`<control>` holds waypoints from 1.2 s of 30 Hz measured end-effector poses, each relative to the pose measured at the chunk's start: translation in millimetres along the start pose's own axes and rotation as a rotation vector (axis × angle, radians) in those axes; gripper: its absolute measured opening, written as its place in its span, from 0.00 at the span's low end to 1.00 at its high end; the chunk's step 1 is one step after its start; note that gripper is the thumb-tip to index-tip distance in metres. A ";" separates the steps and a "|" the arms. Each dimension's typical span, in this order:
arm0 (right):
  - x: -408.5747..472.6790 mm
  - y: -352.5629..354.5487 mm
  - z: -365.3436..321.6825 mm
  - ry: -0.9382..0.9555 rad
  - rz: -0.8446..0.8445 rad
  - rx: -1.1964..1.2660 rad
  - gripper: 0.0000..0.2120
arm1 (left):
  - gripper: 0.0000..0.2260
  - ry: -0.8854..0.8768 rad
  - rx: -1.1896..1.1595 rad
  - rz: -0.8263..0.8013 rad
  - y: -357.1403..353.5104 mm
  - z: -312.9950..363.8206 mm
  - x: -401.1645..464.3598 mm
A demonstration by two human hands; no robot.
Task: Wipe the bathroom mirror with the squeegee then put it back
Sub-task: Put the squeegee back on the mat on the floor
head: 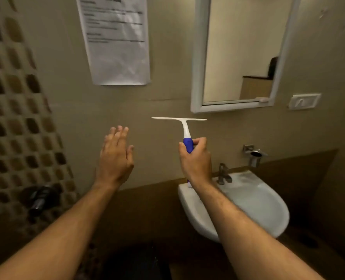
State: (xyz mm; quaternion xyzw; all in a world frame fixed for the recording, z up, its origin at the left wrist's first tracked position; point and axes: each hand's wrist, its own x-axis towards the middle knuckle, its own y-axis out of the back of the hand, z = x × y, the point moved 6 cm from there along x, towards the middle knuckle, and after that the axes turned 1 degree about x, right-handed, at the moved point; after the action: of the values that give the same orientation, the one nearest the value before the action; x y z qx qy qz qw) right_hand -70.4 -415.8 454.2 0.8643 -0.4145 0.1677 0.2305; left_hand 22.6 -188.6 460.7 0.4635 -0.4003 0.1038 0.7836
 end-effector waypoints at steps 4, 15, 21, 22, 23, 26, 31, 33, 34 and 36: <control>-42.3 -55.8 10.0 -0.016 -0.111 -0.054 0.13 | 0.25 0.051 0.067 -0.060 -4.1 -56.1 -36.2; -155.7 -229.6 109.2 -0.154 -0.374 -0.240 0.13 | 0.25 0.127 0.183 -0.371 -95.3 -228.5 -153.6; -224.3 -267.7 204.3 -0.294 -0.513 -0.353 0.12 | 0.27 0.155 0.190 -0.589 -161.3 -274.7 -245.7; -234.8 -271.2 220.9 -0.314 -0.535 -0.374 0.11 | 0.27 0.178 0.184 -0.619 -171.8 -279.6 -261.6; -242.4 -274.1 234.4 -0.338 -0.550 -0.388 0.11 | 0.27 0.194 0.180 -0.641 -179.9 -282.8 -273.9; -265.1 -289.9 275.8 -0.408 -0.604 -0.416 0.12 | 0.28 0.251 0.188 -0.706 -207.4 -294.0 -313.9; -294.8 -310.2 335.9 -0.449 -0.680 -0.501 0.13 | 0.29 0.339 0.154 -0.750 -252.5 -301.9 -357.3; -306.8 -316.8 360.9 -0.500 -0.709 -0.518 0.13 | 0.28 0.342 0.143 -0.777 -271.8 -303.7 -371.2; -313.5 -320.1 375.3 -0.523 -0.725 -0.534 0.13 | 0.28 0.348 0.137 -0.792 -282.4 -304.9 -379.6; -325.1 -325.7 401.0 -0.544 -0.750 -0.568 0.13 | 0.28 0.368 0.134 -0.810 -299.6 -306.4 -395.9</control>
State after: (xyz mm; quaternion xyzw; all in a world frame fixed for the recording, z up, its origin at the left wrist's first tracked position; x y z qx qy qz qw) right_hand 32.6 -244.4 -122.5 0.8688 -0.1511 -0.2744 0.3835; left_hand 84.8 -22.5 -95.1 0.6066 -0.0331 -0.1049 0.7873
